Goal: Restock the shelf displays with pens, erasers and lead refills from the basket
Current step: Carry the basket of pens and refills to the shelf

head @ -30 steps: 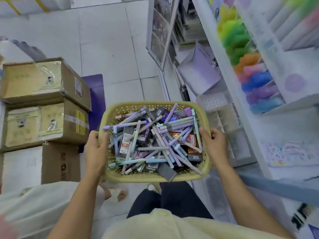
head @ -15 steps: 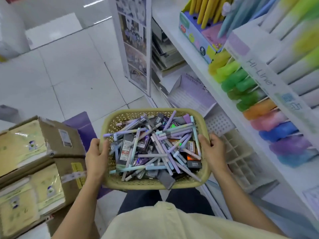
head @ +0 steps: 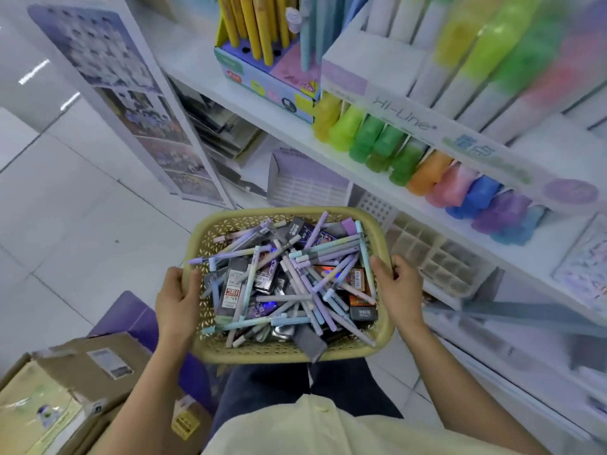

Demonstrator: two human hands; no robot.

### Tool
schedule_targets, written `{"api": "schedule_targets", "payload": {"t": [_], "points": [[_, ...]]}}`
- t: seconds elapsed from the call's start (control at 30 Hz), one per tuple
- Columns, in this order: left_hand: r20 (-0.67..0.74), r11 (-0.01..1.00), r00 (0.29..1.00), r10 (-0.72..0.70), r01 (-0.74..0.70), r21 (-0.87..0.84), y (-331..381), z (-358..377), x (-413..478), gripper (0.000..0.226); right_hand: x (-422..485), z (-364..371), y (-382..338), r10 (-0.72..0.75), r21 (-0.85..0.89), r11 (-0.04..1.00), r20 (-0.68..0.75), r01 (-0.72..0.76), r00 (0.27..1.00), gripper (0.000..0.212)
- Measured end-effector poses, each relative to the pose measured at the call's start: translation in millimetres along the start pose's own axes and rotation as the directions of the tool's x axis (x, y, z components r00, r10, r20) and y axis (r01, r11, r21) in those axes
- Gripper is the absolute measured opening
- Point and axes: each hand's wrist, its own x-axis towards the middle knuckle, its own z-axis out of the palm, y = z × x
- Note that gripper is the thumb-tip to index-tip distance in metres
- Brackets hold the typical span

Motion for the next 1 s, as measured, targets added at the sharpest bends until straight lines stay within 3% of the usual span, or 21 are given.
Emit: {"api": "schedule_targets", "payload": {"t": [0.33,0.6,0.77,1.0], "points": [[0.258,0.977,0.951,0.174,-0.2,0.078,28.9,16.6,74.6,0.028,-23.4,18.8,6.0,0.131,0.101,0.989,-0.253,-0.108,0.959,0.043],[0.538,0.908,0.796,0.278,-0.4,0.122,34.6,31.2,180.9,0.033,-52.0,99.7,13.4,0.3,0.17,0.954,-0.505,-0.247,0.81,0.039],[0.648,0.869,0.704,0.289,-0.478,0.131,22.2,27.6,218.9,0.033,-72.8,144.6,15.6,0.382,0.22,0.924,-0.568,-0.312,0.729,0.042],[0.7,0.858,0.671,0.243,-0.485,0.168,-32.2,53.2,233.9,0.035,-79.1,171.4,64.4,0.427,0.194,0.901,-0.552,-0.388,0.717,0.043]]}}
